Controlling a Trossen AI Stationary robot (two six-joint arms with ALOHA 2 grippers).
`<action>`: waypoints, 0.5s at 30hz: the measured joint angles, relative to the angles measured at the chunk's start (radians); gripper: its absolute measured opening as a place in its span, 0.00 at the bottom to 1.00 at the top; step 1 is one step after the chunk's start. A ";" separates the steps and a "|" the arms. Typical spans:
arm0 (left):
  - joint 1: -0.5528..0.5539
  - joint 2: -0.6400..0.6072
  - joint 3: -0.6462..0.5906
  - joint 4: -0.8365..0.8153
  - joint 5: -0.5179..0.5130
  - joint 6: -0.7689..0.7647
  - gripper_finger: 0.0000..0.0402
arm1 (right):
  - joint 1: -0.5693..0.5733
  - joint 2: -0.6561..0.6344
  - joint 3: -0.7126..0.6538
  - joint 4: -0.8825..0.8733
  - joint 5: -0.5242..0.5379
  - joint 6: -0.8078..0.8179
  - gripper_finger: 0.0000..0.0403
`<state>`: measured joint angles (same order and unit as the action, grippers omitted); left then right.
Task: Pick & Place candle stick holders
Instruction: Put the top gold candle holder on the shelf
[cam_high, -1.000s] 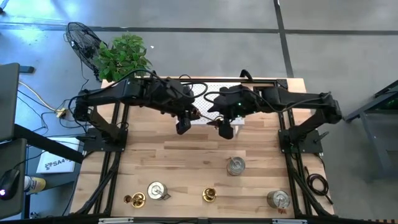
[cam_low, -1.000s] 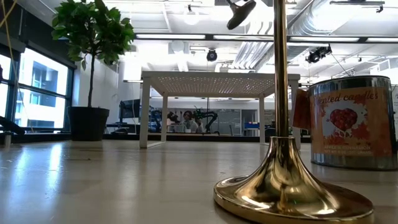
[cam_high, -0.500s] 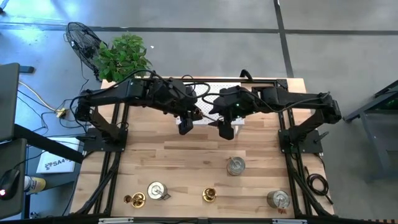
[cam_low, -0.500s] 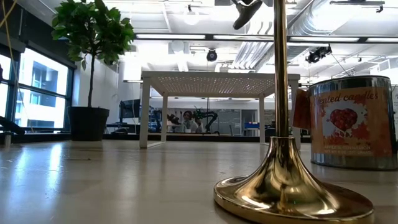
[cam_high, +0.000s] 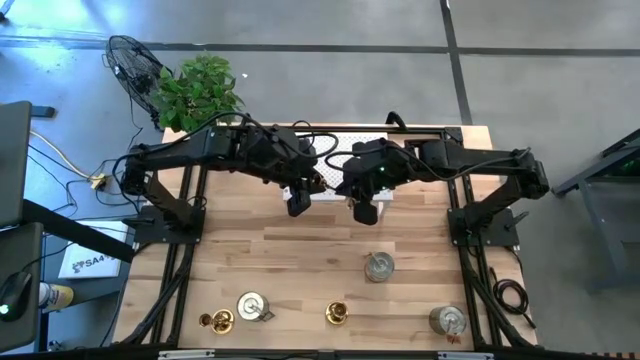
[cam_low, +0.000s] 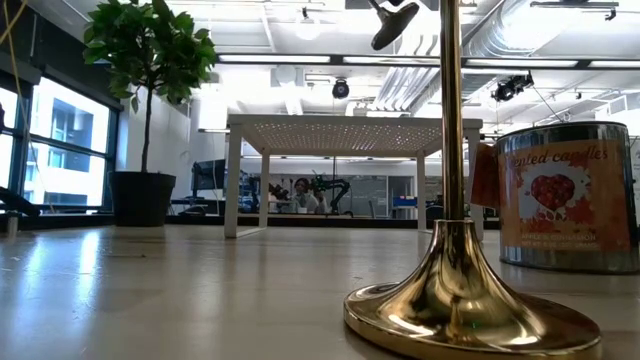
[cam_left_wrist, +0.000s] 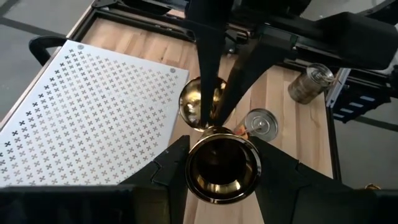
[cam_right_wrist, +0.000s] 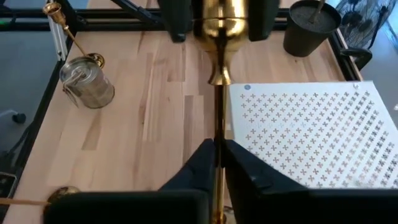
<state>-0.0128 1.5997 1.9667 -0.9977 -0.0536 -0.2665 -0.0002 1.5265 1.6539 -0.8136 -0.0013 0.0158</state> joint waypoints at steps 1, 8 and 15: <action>0.000 0.000 0.000 0.000 0.000 0.000 0.34 | 0.000 0.000 0.000 0.000 0.002 -0.003 0.03; 0.000 0.000 0.000 0.004 -0.025 0.010 0.43 | 0.000 0.000 0.000 -0.011 0.017 0.005 0.02; 0.000 0.000 0.000 0.011 -0.086 0.009 0.45 | 0.000 0.000 0.000 -0.027 0.019 0.028 0.02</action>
<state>-0.0132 1.5997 1.9667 -0.9872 -0.1399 -0.2579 -0.0006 1.5265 1.6535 -0.8410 0.0174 0.0441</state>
